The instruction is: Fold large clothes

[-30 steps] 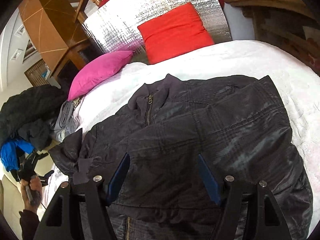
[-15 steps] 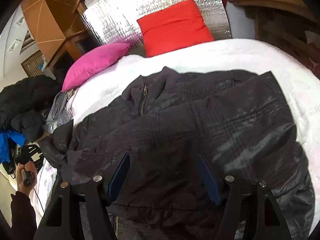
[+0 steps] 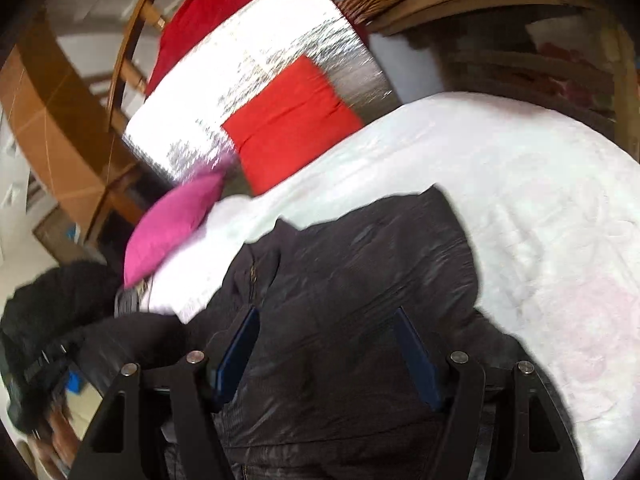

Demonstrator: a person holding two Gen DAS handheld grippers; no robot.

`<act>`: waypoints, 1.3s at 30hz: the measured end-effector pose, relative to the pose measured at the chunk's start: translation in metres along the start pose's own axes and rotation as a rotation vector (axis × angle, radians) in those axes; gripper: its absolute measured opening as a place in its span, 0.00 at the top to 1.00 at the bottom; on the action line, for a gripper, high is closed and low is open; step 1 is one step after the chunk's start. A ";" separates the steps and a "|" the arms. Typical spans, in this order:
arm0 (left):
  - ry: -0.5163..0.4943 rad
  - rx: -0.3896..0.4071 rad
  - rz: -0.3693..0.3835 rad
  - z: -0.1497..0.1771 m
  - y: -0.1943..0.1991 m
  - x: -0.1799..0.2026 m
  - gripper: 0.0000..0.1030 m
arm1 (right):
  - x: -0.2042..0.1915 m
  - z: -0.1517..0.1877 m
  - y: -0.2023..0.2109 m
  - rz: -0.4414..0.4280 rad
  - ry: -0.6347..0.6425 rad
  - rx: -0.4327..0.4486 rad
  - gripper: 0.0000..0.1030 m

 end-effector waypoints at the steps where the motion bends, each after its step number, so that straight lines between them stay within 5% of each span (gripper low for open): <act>1: -0.038 -0.043 0.005 0.015 -0.011 0.016 0.93 | 0.004 -0.003 0.003 0.005 -0.010 0.009 0.29; 3: -0.097 -0.196 0.055 0.055 -0.042 0.044 0.89 | 0.014 -0.007 0.008 0.007 -0.037 0.017 0.29; 4: -0.103 -0.283 0.060 0.075 -0.054 0.048 0.80 | 0.021 -0.011 0.011 0.013 -0.054 0.022 0.29; 7: -0.070 -0.404 0.050 0.111 -0.055 0.047 0.66 | 0.033 -0.017 0.014 0.005 -0.091 0.022 0.29; 9: -0.045 -0.374 0.088 0.105 -0.027 0.043 0.59 | 0.033 -0.017 0.013 -0.010 -0.102 0.010 0.29; 10: -0.033 -0.341 0.106 0.100 -0.012 0.040 0.43 | 0.030 -0.016 0.011 -0.025 -0.098 -0.008 0.29; 13: 0.029 -0.115 0.114 0.065 0.052 0.013 0.15 | 0.012 -0.009 0.006 -0.048 -0.043 -0.036 0.29; 16: 0.095 0.004 -0.029 0.040 0.078 -0.039 0.15 | -0.017 0.003 0.001 -0.067 0.063 -0.064 0.29; 20: 0.256 -0.073 -0.251 0.045 0.054 -0.115 0.18 | -0.076 0.036 -0.002 -0.122 0.274 -0.126 0.28; 22: 0.328 -0.141 -0.273 0.049 0.036 -0.133 0.50 | -0.109 0.058 -0.001 -0.162 0.393 -0.154 0.25; 23: 0.361 -0.177 -0.272 0.053 0.030 -0.140 0.55 | -0.127 0.070 -0.001 -0.173 0.465 -0.156 0.23; 29: 0.341 -0.307 -0.361 0.068 0.015 -0.145 0.55 | -0.176 0.119 -0.018 -0.093 0.745 -0.158 0.17; 33: 0.304 -0.339 -0.386 0.072 0.002 -0.135 0.55 | -0.176 0.149 -0.053 0.069 0.897 -0.183 0.17; 36: 0.306 -0.346 -0.385 0.079 0.003 -0.134 0.54 | -0.169 0.147 -0.065 0.130 0.883 -0.154 0.17; 39: 0.295 -0.351 -0.393 0.084 0.002 -0.141 0.53 | -0.158 0.122 -0.060 0.120 0.730 -0.115 0.17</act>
Point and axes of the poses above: each gripper's, at about its wrist camera, not at the fingertips, and y roughly against the way its jaws point, x to its right, z to its underside, the point moved 8 cm from there along -y, roughly the way its jaws point
